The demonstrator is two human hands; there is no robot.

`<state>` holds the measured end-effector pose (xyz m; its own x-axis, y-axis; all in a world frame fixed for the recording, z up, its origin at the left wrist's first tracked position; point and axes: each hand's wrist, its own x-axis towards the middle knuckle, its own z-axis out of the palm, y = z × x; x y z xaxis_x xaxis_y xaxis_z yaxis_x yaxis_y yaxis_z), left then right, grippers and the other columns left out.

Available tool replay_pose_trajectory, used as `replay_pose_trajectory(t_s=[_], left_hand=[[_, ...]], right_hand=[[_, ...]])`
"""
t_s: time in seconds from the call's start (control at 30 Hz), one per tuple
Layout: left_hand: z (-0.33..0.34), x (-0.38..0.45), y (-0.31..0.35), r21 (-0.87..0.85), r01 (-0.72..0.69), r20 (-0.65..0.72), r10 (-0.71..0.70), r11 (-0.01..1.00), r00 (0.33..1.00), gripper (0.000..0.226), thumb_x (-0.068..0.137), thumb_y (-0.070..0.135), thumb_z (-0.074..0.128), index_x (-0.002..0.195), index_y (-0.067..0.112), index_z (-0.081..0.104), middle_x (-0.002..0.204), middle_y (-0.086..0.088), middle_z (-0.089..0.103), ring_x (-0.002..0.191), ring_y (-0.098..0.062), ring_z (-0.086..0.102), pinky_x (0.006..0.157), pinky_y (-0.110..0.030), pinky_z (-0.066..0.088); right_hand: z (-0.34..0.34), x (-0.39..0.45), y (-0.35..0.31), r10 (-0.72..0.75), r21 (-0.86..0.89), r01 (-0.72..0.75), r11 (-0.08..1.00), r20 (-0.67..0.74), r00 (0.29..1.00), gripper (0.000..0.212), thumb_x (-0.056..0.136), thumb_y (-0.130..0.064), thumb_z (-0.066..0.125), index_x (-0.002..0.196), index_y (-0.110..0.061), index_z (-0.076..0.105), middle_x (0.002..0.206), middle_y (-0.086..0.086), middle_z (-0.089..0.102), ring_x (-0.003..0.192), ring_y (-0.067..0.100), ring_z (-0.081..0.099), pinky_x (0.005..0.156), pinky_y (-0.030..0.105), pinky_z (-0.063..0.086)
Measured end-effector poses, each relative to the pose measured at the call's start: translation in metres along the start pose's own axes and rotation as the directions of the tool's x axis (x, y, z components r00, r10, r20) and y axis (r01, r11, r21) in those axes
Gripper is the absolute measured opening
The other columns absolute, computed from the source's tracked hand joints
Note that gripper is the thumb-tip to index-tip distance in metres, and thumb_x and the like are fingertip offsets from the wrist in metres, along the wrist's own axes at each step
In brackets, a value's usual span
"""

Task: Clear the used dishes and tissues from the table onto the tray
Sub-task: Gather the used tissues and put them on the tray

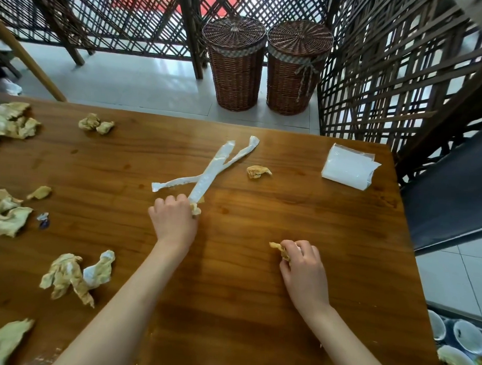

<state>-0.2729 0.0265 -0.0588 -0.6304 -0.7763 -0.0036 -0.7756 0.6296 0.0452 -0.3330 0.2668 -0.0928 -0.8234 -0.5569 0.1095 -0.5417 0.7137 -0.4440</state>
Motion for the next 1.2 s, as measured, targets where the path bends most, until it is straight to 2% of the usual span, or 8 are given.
replay_pose_trajectory(t_s=[0.13,0.27,0.43,0.7,0.83,0.93,1.03,1.2], left_hand=[[0.007,-0.005,-0.003,-0.160,0.063,0.134,-0.042,0.985,0.990,0.034,0.093,0.021,0.053,0.124,0.010,0.048,0.126,-0.017,0.044,0.111,-0.032,0.046,0.089,-0.038,0.046],[0.009,-0.005,-0.001,-0.153,0.010,0.131,0.010,0.988,0.991,0.035,0.093,0.013,0.053,0.126,0.013,0.043,0.114,-0.015,0.051,0.099,-0.028,0.049,0.080,-0.033,0.047],[0.008,-0.003,-0.002,-0.151,-0.009,0.161,0.034,0.988,0.986,0.040,0.092,0.012,0.055,0.129,0.014,0.042,0.115,-0.014,0.051,0.100,-0.030,0.050,0.081,-0.035,0.048],[0.006,0.008,0.011,-0.256,-0.123,-0.022,0.122,0.959,0.992,0.031,0.089,0.007,0.059,0.119,0.011,0.053,0.116,-0.017,0.051,0.095,-0.028,0.049,0.080,-0.036,0.049],[0.003,0.031,0.028,-0.256,-0.241,-0.021,0.244,0.936,0.970,0.037,0.085,0.002,0.062,0.120,0.011,0.054,0.129,-0.019,0.045,0.106,-0.035,0.050,0.086,-0.039,0.048],[0.004,0.048,0.037,-0.227,-0.223,0.033,0.236,0.948,0.971,0.048,0.086,0.005,0.062,0.131,0.015,0.047,0.147,-0.022,0.028,0.116,-0.041,0.047,0.094,-0.045,0.044],[0.009,0.061,0.039,-0.232,-0.141,0.165,0.182,0.962,0.969,0.058,0.087,0.012,0.061,0.139,0.015,0.035,0.133,-0.021,0.045,0.115,-0.039,0.048,0.095,-0.045,0.042],[0.012,0.062,0.042,-0.188,-0.146,0.131,0.172,0.971,0.976,0.040,0.086,0.016,0.064,0.122,0.006,0.048,0.111,-0.017,0.055,0.102,-0.034,0.051,0.086,-0.040,0.045]], right_hand=[[0.001,-0.001,0.000,-0.007,-0.014,0.007,1.000,-0.018,1.000,0.034,0.067,-0.002,0.080,0.098,-0.012,0.070,0.088,0.007,0.065,0.081,0.023,0.062,0.062,0.029,0.056],[0.002,-0.001,0.000,-0.005,-0.020,0.005,1.000,-0.020,1.000,0.033,0.068,-0.002,0.080,0.098,-0.012,0.070,0.089,0.007,0.066,0.081,0.023,0.062,0.062,0.029,0.057],[0.002,-0.001,0.001,-0.017,-0.023,0.016,1.000,-0.030,0.999,0.033,0.068,-0.002,0.080,0.098,-0.011,0.070,0.088,0.008,0.066,0.080,0.023,0.062,0.061,0.029,0.056],[0.000,0.003,0.002,0.008,0.027,-0.008,1.000,0.014,1.000,0.030,0.076,-0.004,0.074,0.105,-0.010,0.068,0.096,0.008,0.065,0.090,0.023,0.061,0.068,0.028,0.053],[0.001,0.006,0.000,0.016,0.069,-0.013,0.998,-0.034,0.999,0.031,0.075,-0.002,0.075,0.104,-0.010,0.069,0.096,0.008,0.065,0.089,0.022,0.061,0.067,0.025,0.051],[0.005,0.005,-0.001,-0.021,0.027,0.023,0.999,-0.052,0.998,0.032,0.072,-0.002,0.077,0.102,-0.010,0.069,0.093,0.008,0.066,0.086,0.023,0.062,0.065,0.029,0.055],[0.007,0.002,0.001,-0.065,-0.055,0.062,0.997,-0.056,0.996,0.031,0.070,-0.009,0.079,0.100,-0.013,0.069,0.092,0.006,0.067,0.084,0.023,0.062,0.063,0.031,0.054],[0.005,0.001,0.006,-0.113,-0.119,0.107,0.987,-0.044,0.993,0.031,0.070,-0.020,0.080,0.099,-0.016,0.069,0.092,0.004,0.067,0.082,0.021,0.062,0.061,0.027,0.053]])
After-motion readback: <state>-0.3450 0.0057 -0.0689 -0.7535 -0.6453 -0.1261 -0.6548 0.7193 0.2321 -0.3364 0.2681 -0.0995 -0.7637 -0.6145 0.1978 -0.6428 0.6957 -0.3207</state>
